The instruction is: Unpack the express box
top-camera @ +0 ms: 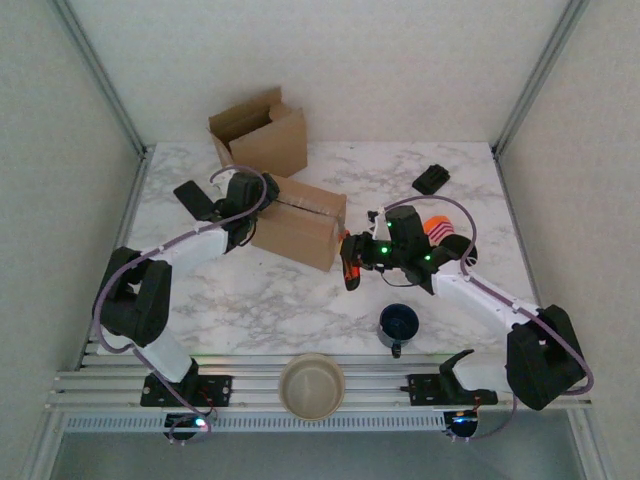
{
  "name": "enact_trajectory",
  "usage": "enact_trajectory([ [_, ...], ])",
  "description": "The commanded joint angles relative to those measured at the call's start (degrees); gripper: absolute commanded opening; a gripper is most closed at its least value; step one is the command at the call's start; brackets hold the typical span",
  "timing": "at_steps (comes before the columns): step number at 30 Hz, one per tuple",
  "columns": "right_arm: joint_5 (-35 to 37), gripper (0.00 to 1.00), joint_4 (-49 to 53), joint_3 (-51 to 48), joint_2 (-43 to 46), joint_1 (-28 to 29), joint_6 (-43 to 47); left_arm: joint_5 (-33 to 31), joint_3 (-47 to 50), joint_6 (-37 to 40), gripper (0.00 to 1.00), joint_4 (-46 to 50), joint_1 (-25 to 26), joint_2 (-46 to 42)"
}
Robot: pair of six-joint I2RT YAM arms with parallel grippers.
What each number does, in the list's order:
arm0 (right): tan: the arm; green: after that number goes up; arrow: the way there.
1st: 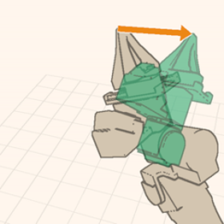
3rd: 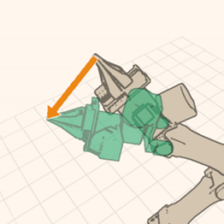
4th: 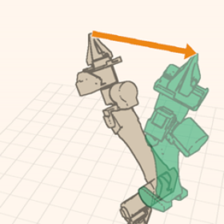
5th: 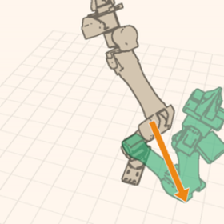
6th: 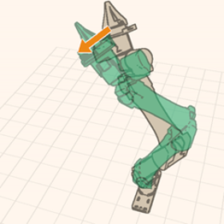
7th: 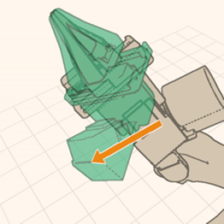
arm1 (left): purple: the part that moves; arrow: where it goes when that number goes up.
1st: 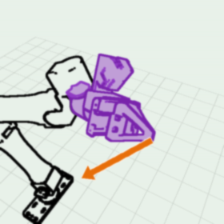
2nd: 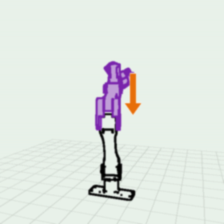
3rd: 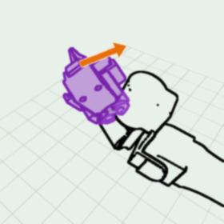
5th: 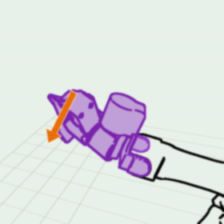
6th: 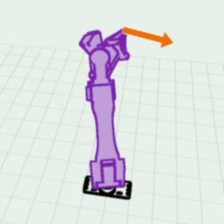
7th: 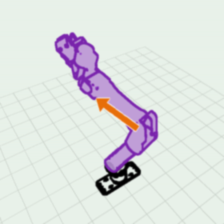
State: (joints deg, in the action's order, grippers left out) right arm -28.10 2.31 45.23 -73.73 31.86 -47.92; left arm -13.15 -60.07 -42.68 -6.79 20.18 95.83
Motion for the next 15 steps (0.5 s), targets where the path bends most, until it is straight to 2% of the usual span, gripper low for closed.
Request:
enact_trajectory([
  [1, 0.49, 0.00, -1.18, 1.39, -0.71, -0.24, -1.68, -1.18, 3.12, 1.99, 1.00, 14.70, 0.20, 4.56],
  [15, -3.68, 0.00, 0.53, -1.95, 1.31, 1.62, -6.64, -1.11, 2.51, 1.81, 1.00, 14.79, 0.21, 5.59],
])
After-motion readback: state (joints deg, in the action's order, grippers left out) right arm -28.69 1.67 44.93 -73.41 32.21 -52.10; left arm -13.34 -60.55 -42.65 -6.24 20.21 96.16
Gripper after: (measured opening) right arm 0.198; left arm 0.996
